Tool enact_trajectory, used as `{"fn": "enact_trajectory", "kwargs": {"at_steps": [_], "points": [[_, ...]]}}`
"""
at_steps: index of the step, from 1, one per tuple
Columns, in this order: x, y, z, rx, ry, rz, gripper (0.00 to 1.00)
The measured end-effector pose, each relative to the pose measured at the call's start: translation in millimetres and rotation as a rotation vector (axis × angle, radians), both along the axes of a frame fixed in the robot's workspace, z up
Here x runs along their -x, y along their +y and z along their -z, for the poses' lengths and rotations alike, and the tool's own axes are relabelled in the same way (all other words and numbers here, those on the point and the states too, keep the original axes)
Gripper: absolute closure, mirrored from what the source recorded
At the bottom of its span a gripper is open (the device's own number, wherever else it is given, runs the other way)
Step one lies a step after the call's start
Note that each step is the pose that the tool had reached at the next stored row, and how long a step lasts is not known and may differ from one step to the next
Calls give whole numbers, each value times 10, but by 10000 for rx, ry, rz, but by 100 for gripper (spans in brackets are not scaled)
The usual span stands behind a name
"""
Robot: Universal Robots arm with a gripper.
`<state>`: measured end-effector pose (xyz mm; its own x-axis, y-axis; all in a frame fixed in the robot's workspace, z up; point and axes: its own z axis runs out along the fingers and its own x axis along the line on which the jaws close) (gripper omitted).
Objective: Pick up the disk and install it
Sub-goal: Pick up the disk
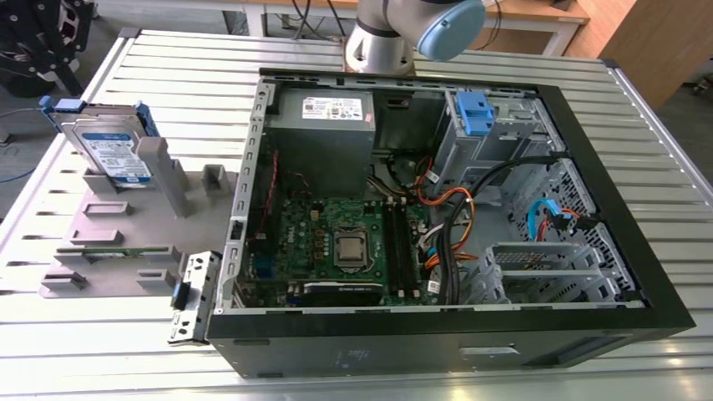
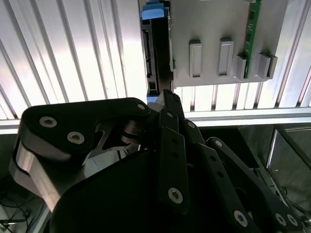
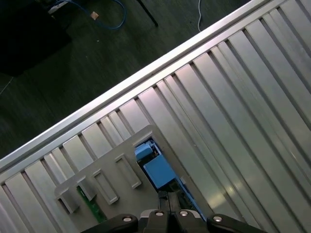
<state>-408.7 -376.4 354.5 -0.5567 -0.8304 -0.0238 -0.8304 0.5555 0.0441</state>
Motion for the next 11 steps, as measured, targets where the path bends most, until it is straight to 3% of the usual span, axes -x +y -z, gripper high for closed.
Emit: {"fn": "enact_trajectory", "kwargs": {"at_steps": [5,11], "points": [[0,0,0,-1,0,-533,89],[0,0,0,-1,0,-573,89]]}}
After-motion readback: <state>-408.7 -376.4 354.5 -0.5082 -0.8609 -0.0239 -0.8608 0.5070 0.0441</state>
